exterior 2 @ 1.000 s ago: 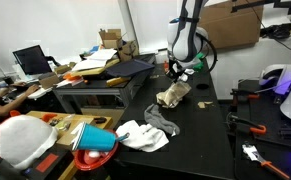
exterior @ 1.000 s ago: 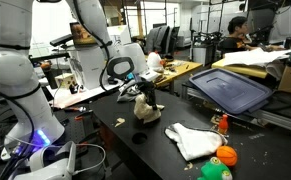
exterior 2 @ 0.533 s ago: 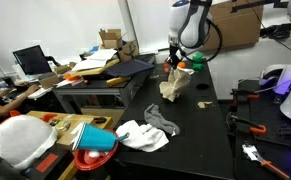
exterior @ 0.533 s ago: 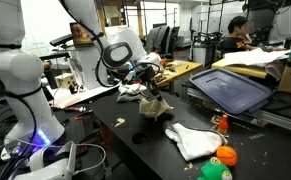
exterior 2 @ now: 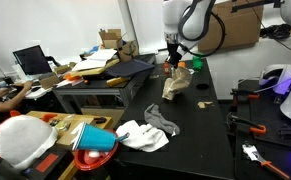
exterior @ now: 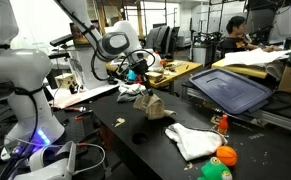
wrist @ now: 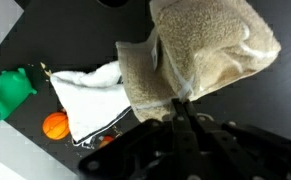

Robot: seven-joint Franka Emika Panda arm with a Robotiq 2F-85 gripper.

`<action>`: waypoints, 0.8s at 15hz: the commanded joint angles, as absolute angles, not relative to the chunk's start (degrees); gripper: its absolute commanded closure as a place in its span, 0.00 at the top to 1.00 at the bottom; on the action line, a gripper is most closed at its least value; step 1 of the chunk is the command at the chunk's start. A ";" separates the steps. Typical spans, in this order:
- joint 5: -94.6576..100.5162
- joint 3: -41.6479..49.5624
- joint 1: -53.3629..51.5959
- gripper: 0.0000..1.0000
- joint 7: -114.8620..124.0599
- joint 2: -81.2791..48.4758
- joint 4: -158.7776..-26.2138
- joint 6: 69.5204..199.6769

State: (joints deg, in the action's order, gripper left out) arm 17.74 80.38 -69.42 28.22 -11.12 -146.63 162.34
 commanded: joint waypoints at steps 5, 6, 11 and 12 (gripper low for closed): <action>22.86 87.63 -83.05 0.01 23.89 -3.04 -149.46 149.75; 23.52 88.22 -83.95 0.20 23.12 -2.40 -149.74 149.39; 25.52 90.49 -85.01 0.59 22.14 -0.93 -150.09 150.85; 25.54 90.80 -84.77 0.66 22.09 -0.82 -149.87 151.01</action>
State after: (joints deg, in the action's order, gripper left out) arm 24.27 88.53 -83.95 23.29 -3.13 -150.14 150.77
